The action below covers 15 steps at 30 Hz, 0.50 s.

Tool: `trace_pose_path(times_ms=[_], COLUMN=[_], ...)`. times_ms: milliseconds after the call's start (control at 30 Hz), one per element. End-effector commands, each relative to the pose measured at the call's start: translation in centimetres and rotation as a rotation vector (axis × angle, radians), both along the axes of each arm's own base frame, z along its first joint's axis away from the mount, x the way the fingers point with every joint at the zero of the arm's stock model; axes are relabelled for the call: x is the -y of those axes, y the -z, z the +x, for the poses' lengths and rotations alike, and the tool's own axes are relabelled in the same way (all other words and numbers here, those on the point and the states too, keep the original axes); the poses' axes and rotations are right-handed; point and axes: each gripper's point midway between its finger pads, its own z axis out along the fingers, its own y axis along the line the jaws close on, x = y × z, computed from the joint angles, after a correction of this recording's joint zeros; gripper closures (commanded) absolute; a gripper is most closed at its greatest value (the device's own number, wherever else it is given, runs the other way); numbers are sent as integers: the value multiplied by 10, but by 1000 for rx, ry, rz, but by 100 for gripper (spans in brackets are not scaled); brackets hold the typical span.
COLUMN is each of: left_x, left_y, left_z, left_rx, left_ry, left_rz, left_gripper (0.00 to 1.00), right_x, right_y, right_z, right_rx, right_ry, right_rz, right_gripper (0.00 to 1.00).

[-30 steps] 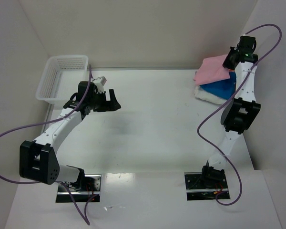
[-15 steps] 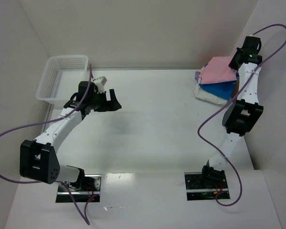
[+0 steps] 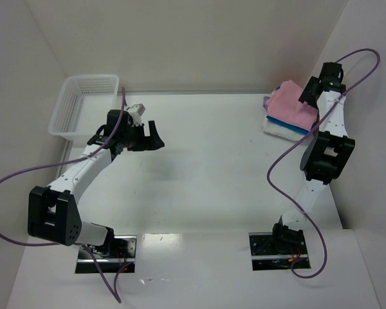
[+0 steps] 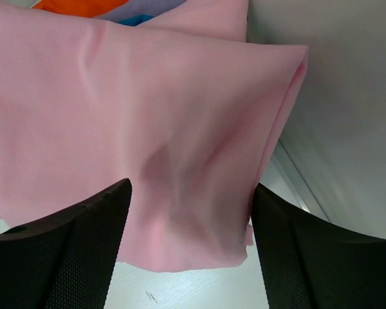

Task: Fold and stack the t-shirts
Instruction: Put the neatly folded tshirt into the corner of the board with the right arm

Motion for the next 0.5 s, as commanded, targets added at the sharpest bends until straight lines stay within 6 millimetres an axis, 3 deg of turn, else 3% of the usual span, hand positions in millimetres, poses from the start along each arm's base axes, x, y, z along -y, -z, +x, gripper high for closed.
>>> trace_pose_path(times_ms=[0,167,267,400,467], left_x=[3,7,8,9,11], left_y=[-4,-6,-20,-45,-59], left_z=[4,1,2,2,0], left_rx=[29,34,58,113,149], left_ry=[25,48,58,77,93], left_rz=[-15,-35,-37,-38,-52], left_gripper=[1,1,1,1,1], right_x=[-3,-49,-68,-82,-77], right_y=[-85,-118,-118,-103,-84], right_z=[0,-8,-13,-11,-7], right_rx=[216,323,322,311,276], right_ry=[6,-86,-107,-121,-100], right_rz=[-29,-34,-42,-50,-57], right_gripper=[21,21,22,29,45])
